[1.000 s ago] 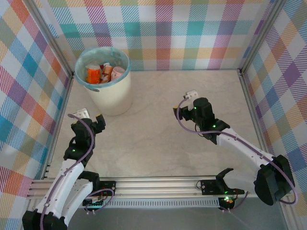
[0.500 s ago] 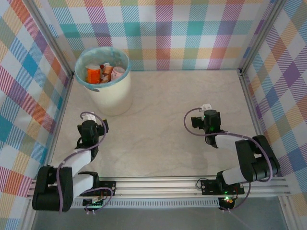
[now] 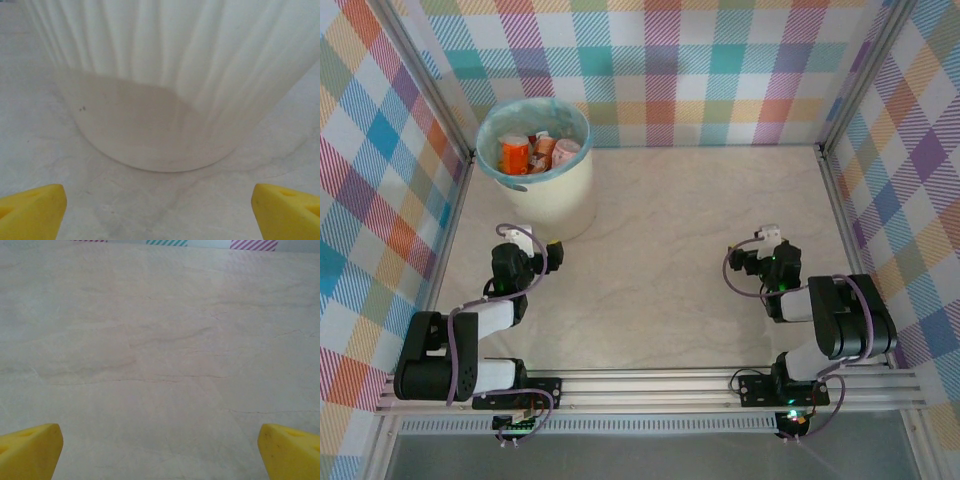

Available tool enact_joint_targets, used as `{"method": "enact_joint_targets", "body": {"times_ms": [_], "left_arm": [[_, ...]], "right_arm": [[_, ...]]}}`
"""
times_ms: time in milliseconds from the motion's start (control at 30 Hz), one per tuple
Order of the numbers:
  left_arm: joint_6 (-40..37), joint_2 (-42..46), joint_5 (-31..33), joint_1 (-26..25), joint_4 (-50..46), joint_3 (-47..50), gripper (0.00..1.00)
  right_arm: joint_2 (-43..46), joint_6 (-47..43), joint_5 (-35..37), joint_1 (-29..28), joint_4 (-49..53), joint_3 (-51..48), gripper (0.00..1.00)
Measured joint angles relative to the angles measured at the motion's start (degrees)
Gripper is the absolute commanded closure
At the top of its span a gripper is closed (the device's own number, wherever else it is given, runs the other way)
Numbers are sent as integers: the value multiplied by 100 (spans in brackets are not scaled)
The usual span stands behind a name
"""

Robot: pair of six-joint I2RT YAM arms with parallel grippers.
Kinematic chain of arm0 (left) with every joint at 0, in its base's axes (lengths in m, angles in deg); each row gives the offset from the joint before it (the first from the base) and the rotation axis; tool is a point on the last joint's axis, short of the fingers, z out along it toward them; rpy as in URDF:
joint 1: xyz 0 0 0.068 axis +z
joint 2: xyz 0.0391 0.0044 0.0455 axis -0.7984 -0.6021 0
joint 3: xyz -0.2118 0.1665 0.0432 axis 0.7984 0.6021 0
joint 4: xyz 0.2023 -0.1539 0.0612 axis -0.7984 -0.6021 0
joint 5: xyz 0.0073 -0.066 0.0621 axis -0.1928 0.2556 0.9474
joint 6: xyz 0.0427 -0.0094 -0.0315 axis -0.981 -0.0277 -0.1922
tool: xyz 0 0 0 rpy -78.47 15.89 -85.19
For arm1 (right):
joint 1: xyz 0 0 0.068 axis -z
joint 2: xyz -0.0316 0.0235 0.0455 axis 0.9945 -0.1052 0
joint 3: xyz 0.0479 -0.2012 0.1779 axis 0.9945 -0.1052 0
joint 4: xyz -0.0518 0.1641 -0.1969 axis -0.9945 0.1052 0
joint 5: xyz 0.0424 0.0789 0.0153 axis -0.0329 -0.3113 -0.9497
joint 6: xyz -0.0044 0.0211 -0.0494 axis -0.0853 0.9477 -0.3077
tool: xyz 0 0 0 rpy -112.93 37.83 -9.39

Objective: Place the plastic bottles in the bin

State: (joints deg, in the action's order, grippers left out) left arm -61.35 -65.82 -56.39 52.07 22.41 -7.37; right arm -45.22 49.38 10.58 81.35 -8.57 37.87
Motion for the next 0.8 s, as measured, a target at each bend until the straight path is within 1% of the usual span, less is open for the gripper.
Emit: {"method": "enact_joint_targets", "body": {"times_ms": [167,333,533,667,800], "left_arm": [[9,-343,-170,0,256,-76,3],[22,-743,-149,-46,433,-149,2],[-15,-1394,391,-354,485,-490,0],[26,-1427,688,-367,446,-621,0],[35,-1427,804,-352,431,-638,0]], "right_arm": [[-4,177,160,2,133,457,0],[-7,382,463,22,393,619,0],[-9,507,647,46,557,629,0],[-9,525,673,46,592,629,0],[-9,527,675,46,627,629,0]]}}
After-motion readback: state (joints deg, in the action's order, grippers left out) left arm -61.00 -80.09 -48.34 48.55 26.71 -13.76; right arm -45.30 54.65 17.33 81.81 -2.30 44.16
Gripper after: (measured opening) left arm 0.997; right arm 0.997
